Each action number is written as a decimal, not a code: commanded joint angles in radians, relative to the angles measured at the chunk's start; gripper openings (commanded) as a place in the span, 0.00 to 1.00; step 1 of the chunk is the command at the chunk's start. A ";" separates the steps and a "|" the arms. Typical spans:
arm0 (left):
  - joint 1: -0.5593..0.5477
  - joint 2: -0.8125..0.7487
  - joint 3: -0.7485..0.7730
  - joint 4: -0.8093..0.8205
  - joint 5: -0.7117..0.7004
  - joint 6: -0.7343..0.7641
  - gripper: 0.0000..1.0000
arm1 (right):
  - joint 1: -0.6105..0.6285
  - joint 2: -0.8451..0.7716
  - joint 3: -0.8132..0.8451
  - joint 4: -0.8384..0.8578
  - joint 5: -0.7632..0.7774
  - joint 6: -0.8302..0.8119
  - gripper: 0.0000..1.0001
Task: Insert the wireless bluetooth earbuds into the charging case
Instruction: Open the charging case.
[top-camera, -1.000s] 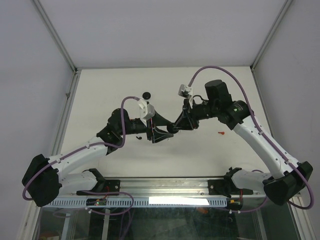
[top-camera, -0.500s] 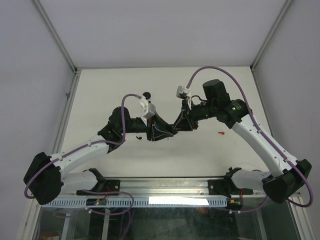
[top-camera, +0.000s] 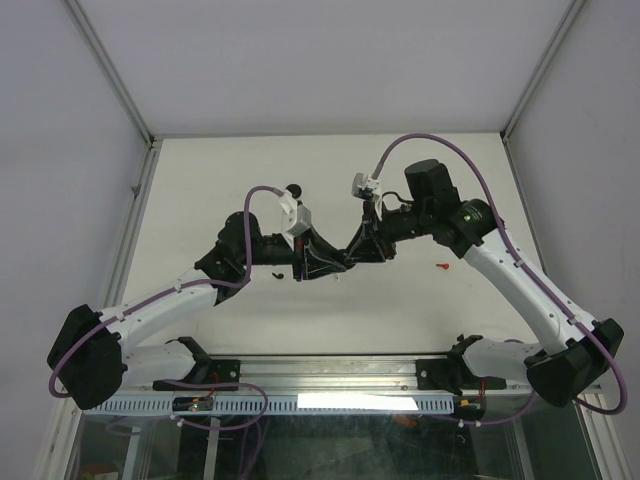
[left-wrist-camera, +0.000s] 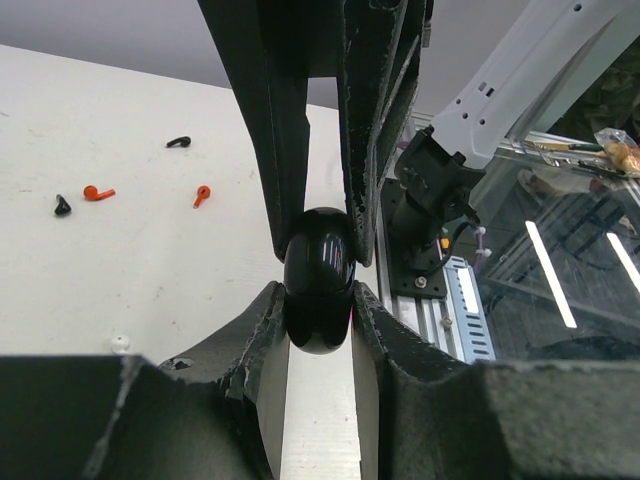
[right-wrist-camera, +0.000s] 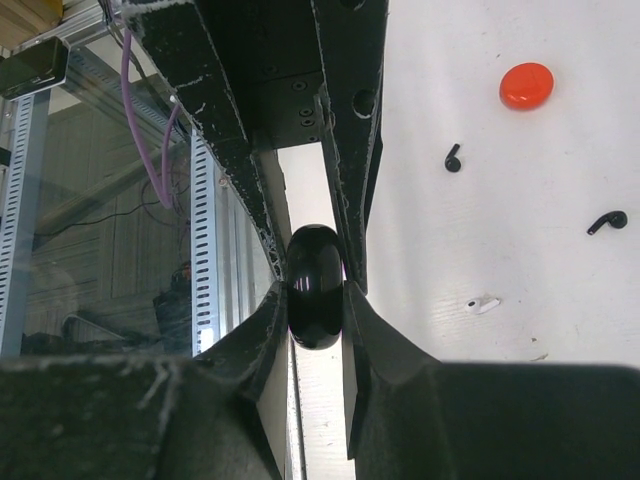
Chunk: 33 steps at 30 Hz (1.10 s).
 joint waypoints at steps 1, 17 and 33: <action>0.008 -0.062 0.011 0.012 0.029 0.067 0.00 | 0.006 -0.045 0.005 0.086 0.052 0.027 0.20; 0.009 -0.165 -0.052 0.027 0.017 0.160 0.00 | 0.005 -0.108 -0.060 0.217 0.212 0.105 0.47; 0.008 -0.132 -0.417 0.549 -0.382 0.111 0.00 | -0.006 -0.118 -0.143 0.240 0.682 0.319 0.77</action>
